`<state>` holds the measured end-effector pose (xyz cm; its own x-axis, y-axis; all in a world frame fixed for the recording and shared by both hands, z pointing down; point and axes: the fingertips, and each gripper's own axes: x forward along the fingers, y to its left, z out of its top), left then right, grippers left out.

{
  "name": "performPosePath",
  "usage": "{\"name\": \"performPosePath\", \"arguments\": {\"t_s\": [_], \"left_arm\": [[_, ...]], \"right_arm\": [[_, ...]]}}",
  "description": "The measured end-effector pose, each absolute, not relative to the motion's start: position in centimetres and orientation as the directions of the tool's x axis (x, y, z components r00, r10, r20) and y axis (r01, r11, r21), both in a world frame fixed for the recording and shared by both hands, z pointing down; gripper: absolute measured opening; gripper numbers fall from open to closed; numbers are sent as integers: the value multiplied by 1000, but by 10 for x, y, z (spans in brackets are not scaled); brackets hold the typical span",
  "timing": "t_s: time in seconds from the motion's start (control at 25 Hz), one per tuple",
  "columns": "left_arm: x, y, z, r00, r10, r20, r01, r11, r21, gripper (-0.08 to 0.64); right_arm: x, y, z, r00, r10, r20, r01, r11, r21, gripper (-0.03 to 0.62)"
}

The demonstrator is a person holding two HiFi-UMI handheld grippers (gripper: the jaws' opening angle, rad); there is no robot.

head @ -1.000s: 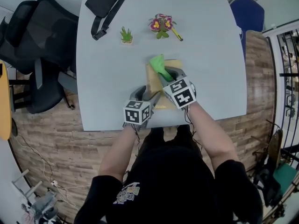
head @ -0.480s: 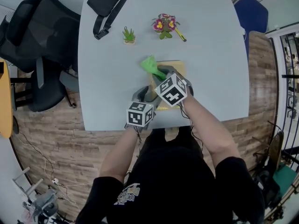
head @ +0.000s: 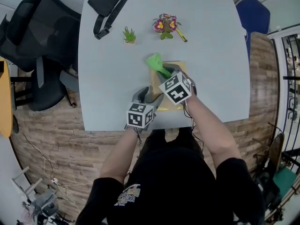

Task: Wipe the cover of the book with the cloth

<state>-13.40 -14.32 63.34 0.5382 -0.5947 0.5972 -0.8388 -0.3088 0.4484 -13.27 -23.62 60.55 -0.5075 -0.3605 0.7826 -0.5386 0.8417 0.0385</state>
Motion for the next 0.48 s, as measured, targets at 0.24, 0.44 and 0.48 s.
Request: {"name": "performPosePath", "arguments": {"t_s": [0.24,0.44,0.48], "left_arm": [[-134,-143,633,540,-596,595,-837,-306,453,311],[-135,-143,633,541,-597,593,-836,-305,456,311],[-135,-143,633,541,-597,593,-836,-306,456,311]], "right_arm": [[-102,-248,604,-477,-396,785,-591,806,47,103],[-76,-258,605,-446,-424,788,-632,773,59,103],[-71,-260,605,-441,-431,787,-640,766,61,103]]}}
